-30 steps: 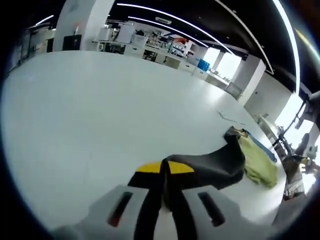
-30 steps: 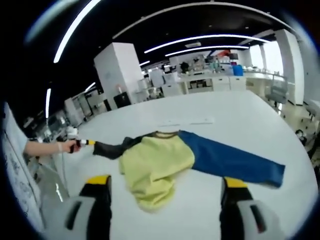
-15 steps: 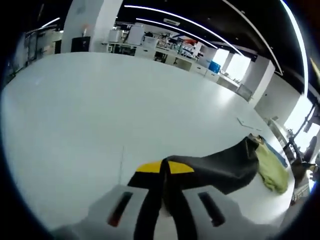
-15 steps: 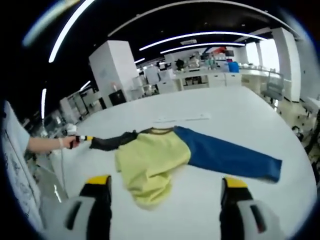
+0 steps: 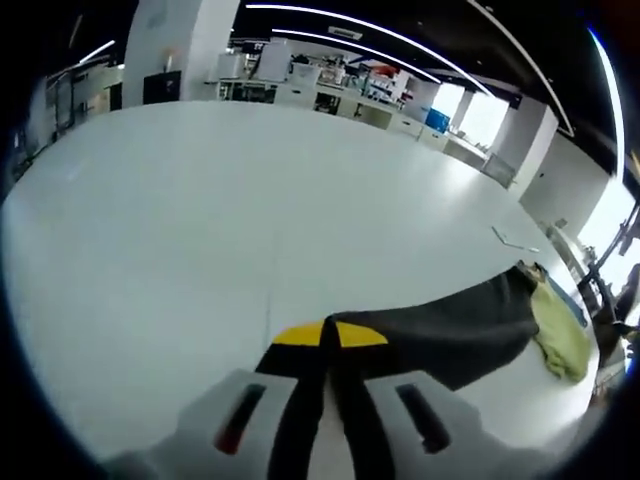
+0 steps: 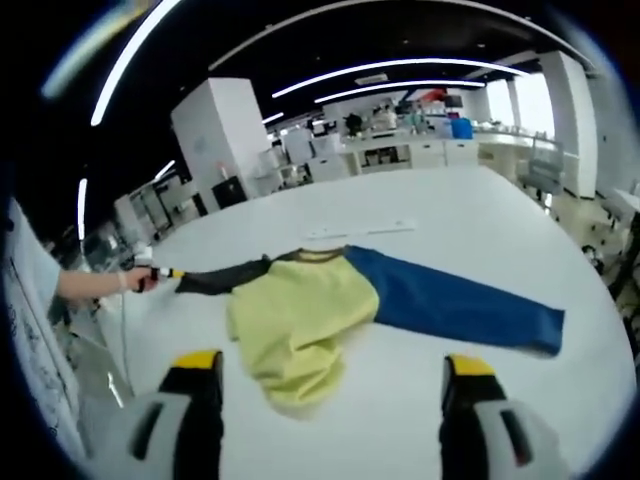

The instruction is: Fold the garment on the visible template until the final outline fits inside the template.

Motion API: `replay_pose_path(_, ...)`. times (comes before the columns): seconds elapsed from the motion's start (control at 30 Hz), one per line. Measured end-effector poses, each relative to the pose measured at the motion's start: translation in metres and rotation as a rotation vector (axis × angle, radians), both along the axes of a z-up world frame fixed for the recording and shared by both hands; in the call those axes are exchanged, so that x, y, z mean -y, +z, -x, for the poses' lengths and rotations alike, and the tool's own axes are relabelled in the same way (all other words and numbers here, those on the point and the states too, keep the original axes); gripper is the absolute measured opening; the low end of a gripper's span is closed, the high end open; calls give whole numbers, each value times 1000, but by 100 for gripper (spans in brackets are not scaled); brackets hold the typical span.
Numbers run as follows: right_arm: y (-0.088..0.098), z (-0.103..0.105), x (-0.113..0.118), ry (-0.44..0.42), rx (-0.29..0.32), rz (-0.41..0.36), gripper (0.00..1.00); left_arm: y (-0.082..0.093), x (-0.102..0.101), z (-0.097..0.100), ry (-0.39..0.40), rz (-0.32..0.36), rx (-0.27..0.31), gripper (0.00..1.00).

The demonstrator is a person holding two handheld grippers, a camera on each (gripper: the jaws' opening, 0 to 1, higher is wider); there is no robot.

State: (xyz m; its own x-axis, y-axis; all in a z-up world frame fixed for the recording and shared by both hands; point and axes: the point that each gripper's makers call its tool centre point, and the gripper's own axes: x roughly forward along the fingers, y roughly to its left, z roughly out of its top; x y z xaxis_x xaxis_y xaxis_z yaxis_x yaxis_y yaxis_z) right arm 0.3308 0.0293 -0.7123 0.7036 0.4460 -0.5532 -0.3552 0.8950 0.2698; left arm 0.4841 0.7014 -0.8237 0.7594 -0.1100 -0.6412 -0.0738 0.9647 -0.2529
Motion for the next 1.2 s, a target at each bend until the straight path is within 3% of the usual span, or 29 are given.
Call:
replay_pose_path(0.47,-1,6,-10,17,7,-23,91,2,4,57,14,38,-19,0)
replay_pose_path(0.7,-1,15,-13,11,8,-31,91,1,4,69,23,42,-24,0)
replay_pose_path(1.1,1,23,-15,1,6,-31,91,3,0,58,13,14,-4,2)
replay_pose_path(1.13,1,24,-16,0,6,-33,91,4,-1,57,13,13,3,5)
replay_pose_path(1.2,0,24,-16,1,7,-34,91,7,-3,55,4,-11,21,20)
